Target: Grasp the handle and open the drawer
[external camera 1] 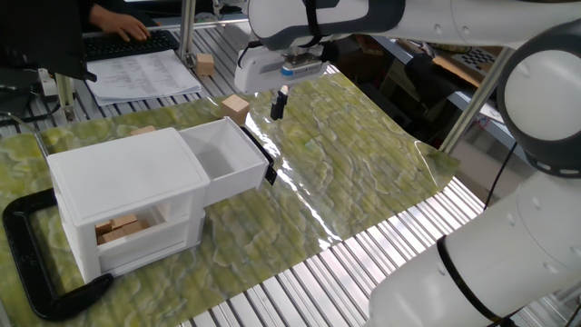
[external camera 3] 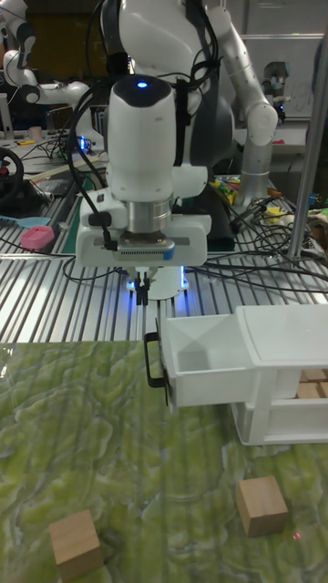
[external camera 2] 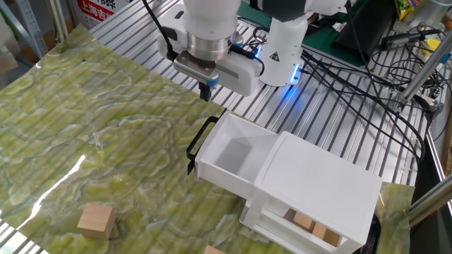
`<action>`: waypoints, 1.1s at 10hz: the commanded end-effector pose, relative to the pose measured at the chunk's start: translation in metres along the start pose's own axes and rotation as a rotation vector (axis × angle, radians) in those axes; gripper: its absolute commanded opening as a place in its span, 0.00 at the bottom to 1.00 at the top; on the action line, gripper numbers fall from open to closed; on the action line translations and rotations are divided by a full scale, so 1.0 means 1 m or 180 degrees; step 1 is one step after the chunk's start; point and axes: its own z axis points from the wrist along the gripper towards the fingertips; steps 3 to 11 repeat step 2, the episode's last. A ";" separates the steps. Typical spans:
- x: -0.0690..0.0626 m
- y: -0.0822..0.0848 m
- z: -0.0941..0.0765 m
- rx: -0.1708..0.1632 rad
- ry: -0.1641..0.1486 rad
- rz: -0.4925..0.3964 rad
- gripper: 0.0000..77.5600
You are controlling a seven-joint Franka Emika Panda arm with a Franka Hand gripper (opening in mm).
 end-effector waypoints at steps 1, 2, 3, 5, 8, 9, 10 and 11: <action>-0.001 0.006 -0.033 -0.0198 -0.0221 0.0039 0.01; -0.002 0.006 -0.033 -0.0198 -0.0221 0.0039 0.01; -0.002 0.006 -0.033 -0.0198 -0.0221 0.0039 0.01; -0.002 0.006 -0.033 -0.0198 -0.0221 0.0039 0.01; -0.002 0.006 -0.033 -0.0198 -0.0221 0.0039 0.01; -0.002 0.006 -0.033 -0.0198 -0.0221 0.0039 0.01; -0.002 0.006 -0.033 -0.0198 -0.0221 0.0039 0.01; -0.002 0.006 -0.033 -0.0198 -0.0221 0.0039 0.01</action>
